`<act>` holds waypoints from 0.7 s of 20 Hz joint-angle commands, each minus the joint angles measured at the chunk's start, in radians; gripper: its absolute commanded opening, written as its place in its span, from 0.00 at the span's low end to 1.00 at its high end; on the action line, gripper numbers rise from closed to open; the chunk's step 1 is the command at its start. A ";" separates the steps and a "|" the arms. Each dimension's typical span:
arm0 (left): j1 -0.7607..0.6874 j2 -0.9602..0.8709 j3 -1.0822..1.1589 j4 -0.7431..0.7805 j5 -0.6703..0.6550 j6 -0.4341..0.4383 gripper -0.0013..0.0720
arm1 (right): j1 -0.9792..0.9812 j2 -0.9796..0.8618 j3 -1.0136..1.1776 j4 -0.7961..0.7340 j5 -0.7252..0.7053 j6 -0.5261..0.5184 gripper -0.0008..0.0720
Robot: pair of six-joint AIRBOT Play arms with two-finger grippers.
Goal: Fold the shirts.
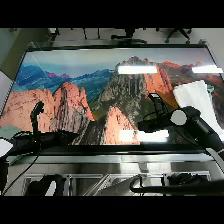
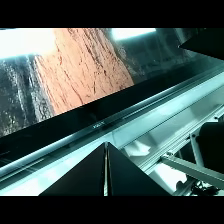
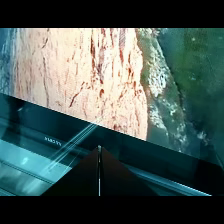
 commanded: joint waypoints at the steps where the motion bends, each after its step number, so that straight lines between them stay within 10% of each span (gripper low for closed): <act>1: -0.001 0.001 0.000 0.003 -0.002 0.002 0.04 | 0.001 0.001 0.000 0.000 -0.001 0.000 0.03; 3: -0.001 0.000 0.036 0.117 -0.025 -0.049 0.04 | 0.001 0.001 0.000 0.000 0.000 0.000 0.03; 7: -0.001 -0.002 0.196 0.879 -0.073 -0.342 0.12 | 0.001 0.001 0.000 0.000 -0.001 0.000 0.03; 9: -0.001 -0.003 0.200 1.187 -0.061 -0.416 0.98 | 0.001 0.001 0.000 0.000 -0.001 0.000 0.03; 14: -0.001 -0.125 0.034 1.389 -0.042 -0.329 0.98 | 0.001 0.001 0.000 0.000 -0.001 0.000 0.03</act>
